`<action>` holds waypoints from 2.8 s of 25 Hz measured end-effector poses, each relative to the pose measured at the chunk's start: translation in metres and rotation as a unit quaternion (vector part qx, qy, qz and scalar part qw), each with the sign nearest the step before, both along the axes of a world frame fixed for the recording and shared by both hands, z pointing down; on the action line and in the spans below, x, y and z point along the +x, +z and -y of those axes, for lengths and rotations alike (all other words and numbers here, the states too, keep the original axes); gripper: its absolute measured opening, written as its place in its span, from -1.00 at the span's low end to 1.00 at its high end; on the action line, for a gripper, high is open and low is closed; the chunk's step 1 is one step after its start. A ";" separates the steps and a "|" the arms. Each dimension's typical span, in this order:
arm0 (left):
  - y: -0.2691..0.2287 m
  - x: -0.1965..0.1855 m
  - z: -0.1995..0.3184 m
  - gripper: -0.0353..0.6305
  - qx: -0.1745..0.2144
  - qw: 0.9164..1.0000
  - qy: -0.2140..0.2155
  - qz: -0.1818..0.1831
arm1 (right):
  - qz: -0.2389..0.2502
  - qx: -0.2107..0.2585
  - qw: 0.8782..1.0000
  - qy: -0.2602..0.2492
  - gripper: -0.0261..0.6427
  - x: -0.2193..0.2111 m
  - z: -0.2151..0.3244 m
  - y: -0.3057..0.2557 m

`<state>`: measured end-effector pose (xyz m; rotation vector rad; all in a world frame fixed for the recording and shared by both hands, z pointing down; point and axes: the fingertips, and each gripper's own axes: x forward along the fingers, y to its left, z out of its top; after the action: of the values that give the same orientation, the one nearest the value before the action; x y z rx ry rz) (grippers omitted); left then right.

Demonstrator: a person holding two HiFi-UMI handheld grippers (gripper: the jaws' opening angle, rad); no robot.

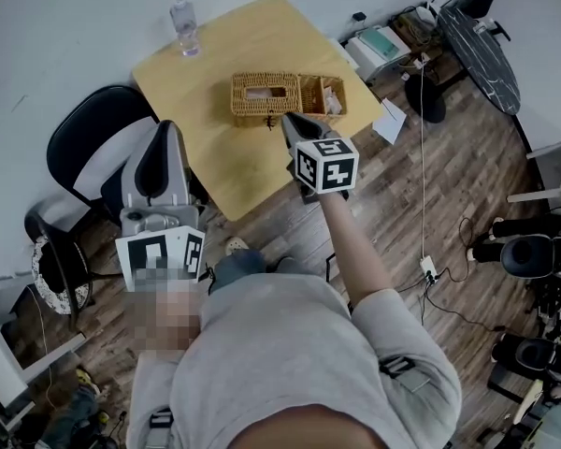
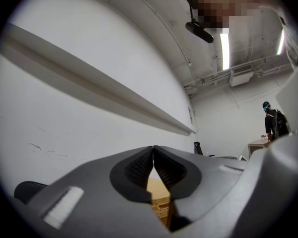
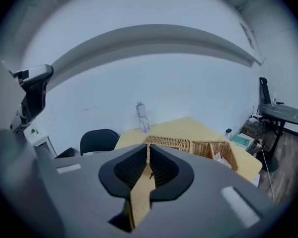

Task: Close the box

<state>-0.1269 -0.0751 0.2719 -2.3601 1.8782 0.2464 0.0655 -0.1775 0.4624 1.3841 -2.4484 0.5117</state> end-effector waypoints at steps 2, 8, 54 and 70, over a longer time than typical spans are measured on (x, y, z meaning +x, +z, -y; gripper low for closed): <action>-0.005 0.008 -0.005 -0.72 0.004 1.000 0.002 0.000 | 0.005 0.020 1.000 -0.002 -0.86 0.005 -0.008 -0.017; -0.018 0.029 -0.016 -0.72 0.018 1.000 0.003 0.000 | 0.013 0.069 0.998 -0.011 -0.86 0.019 -0.030 -0.060; -0.038 0.119 -0.075 -0.71 0.035 0.999 0.013 0.026 | 0.003 0.276 0.961 0.016 -0.86 0.122 -0.148 -0.202; -0.033 0.124 -0.097 -0.72 0.031 0.999 0.013 0.028 | 0.012 0.292 0.956 0.036 -0.86 0.144 -0.181 -0.212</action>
<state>-0.0032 0.0219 0.2388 -2.3282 1.7900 0.2342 0.2098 0.0039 0.2506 1.6805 -2.6972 -0.2143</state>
